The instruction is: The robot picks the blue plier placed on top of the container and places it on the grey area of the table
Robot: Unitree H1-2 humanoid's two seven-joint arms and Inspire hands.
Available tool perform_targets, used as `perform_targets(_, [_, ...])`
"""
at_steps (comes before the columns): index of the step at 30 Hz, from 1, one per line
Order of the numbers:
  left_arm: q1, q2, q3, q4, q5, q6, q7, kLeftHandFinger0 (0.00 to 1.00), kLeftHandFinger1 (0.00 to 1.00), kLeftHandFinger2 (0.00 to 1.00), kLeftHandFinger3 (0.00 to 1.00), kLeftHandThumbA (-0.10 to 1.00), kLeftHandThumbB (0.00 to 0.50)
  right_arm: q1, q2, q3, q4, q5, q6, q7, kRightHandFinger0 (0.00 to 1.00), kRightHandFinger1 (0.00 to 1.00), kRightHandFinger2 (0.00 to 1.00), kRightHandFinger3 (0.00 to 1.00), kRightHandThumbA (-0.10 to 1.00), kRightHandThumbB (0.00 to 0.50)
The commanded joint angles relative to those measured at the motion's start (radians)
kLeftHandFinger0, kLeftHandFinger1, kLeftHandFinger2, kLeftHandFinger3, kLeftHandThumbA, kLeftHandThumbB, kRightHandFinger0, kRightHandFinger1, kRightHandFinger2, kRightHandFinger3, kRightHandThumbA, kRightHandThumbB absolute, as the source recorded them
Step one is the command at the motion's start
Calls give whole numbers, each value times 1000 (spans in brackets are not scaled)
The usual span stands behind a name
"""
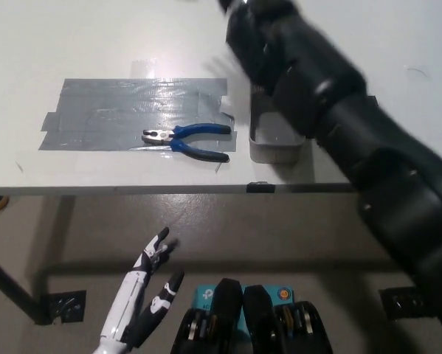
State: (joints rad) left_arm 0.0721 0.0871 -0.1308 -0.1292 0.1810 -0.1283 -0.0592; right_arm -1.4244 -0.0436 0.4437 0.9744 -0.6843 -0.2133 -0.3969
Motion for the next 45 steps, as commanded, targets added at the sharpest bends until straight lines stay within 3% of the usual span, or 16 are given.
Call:
perform_targets(1, [-110,-5,68,5,-51,-39,42,1000,1000,1000,1000,917,109,78,-167,-161,-543,227,-2,207,1000,1000,1000,1000,865,225])
perform_targets(3, [-139,-7,83,22,-60,-38,47,1000,1000,1000,1000,965,115,175,-234,-205,-794,290,89,295,1000,1000,1000,1000,862,228])
perform_targets(6, [-206,5,110,44,-92,4,34,1000,1000,1000,1000,1000,128,247,-301,-249,-969,359,136,355,1000,1000,1000,1000,869,226])
perform_targets(7, [-231,13,114,56,-95,7,29,1000,1000,1000,1000,1000,96,283,-333,-263,-1028,375,150,370,1000,1000,1000,1000,883,224])
perform_targets(11, [-285,30,124,70,-121,54,0,1000,1000,1000,1000,1000,141,441,-414,-339,-1244,456,260,414,1000,1000,1000,1000,937,275])
perform_targets(13, [-297,45,132,63,-123,67,-6,1000,1000,1000,1000,1000,135,487,-425,-362,-1279,480,263,406,1000,1000,1000,1000,940,262])
perform_targets(14, [-301,46,133,58,-130,81,-11,1000,1000,1000,1000,1000,124,548,-443,-388,-1310,477,237,377,1000,1000,1000,1000,927,218])
perform_targets(15, [-308,47,136,62,-137,78,-12,1000,1000,1000,1000,1000,122,572,-447,-400,-1323,466,228,361,1000,1000,1000,1000,923,217])
perform_targets(17, [-304,46,138,65,-145,82,-18,1000,1000,1000,1000,1000,112,707,-415,-451,-1397,492,237,298,1000,1000,1000,1000,945,182])
perform_targets(20, [-299,40,143,84,-139,59,-7,1000,1000,1000,1000,1000,136,850,-344,-437,-1491,488,222,240,1000,1000,1000,1000,1000,117])
perform_targets(24, [-265,41,154,67,-145,61,-5,1000,1000,1000,1000,1000,124,1005,-272,-363,-1572,451,186,215,1000,1000,1000,1000,1000,100])
perform_targets(28, [-205,41,157,50,-167,58,-15,1000,1000,1000,1000,1000,112,1176,-171,-260,-1530,426,109,183,1000,1000,1000,1000,1000,127])
perform_targets(34, [-81,33,131,17,-126,37,-16,1000,1000,1000,1000,1000,104,1383,-42,-206,-1248,550,4,195,1000,1000,1000,1000,965,62])
perform_targets(45, [-6,30,138,22,-147,7,-20,1000,1000,1000,1000,1000,112,1485,-24,-246,-1126,630,22,301,1000,1000,1000,1000,1000,30])
